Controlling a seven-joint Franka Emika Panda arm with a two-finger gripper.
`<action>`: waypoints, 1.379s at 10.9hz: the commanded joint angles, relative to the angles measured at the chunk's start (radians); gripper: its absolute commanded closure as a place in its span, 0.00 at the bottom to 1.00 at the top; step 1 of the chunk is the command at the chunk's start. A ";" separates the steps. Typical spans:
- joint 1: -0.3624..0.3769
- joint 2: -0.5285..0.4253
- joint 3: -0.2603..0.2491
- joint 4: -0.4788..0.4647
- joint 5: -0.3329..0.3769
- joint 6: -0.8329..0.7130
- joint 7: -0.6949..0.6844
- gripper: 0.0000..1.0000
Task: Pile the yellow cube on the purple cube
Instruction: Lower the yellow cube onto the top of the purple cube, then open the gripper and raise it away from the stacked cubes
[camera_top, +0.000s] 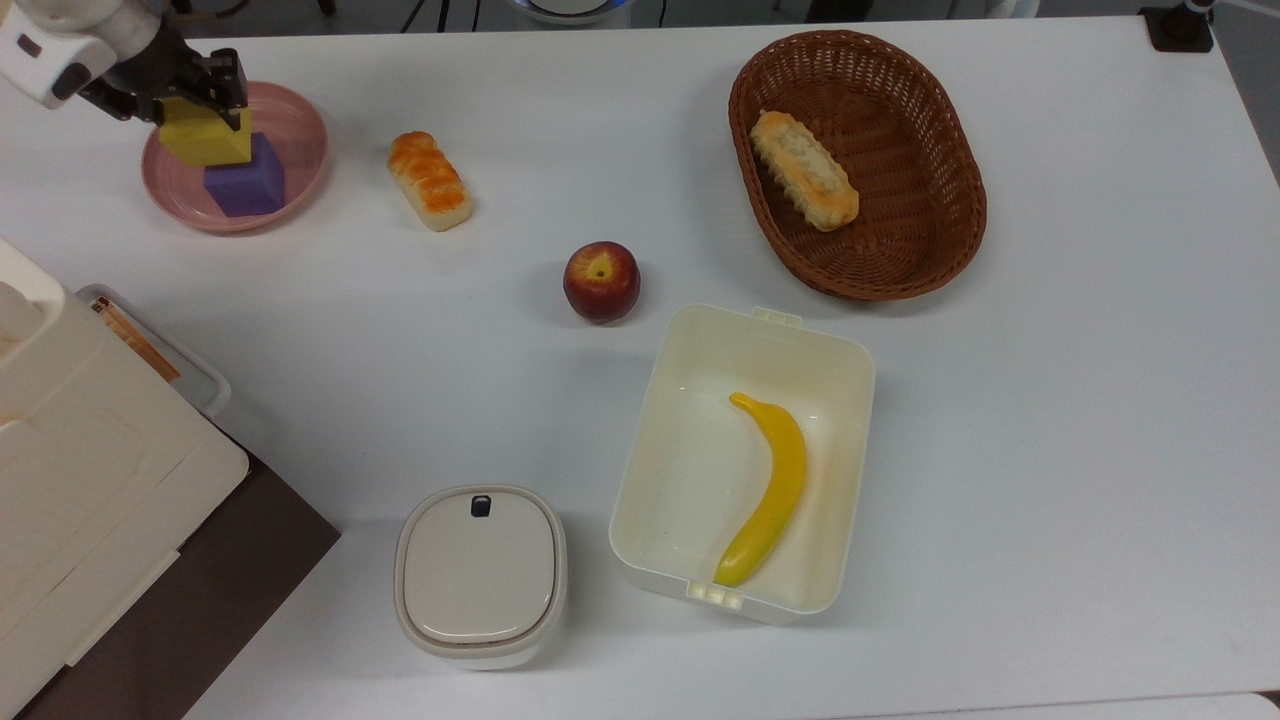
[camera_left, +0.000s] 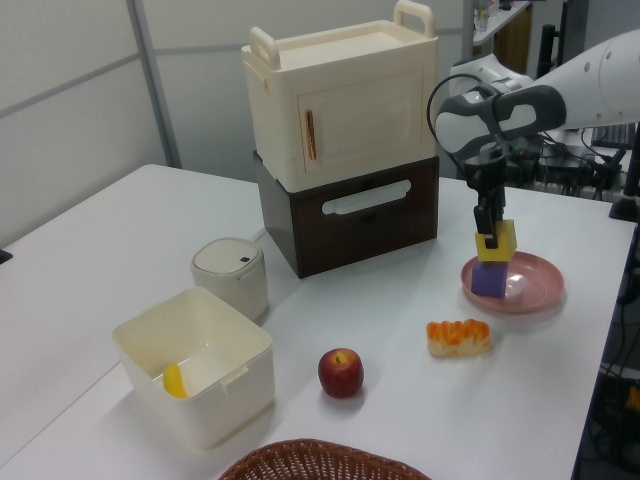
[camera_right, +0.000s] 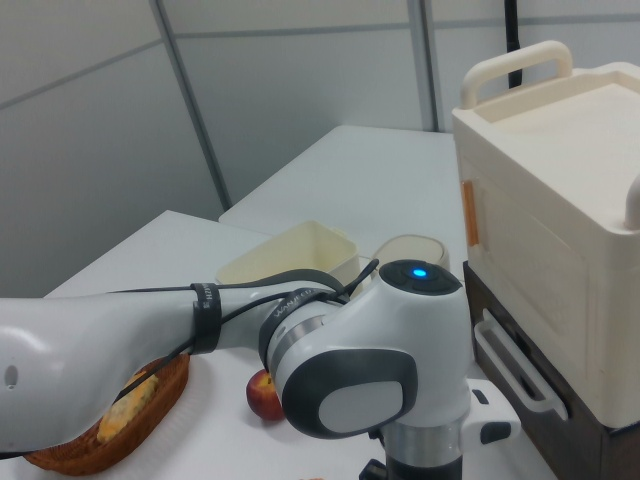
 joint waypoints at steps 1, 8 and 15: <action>0.004 -0.008 0.000 -0.016 -0.015 0.023 -0.015 0.04; 0.082 -0.025 0.014 0.197 0.026 -0.164 0.113 0.00; 0.381 -0.074 0.015 0.286 0.036 -0.256 0.281 0.00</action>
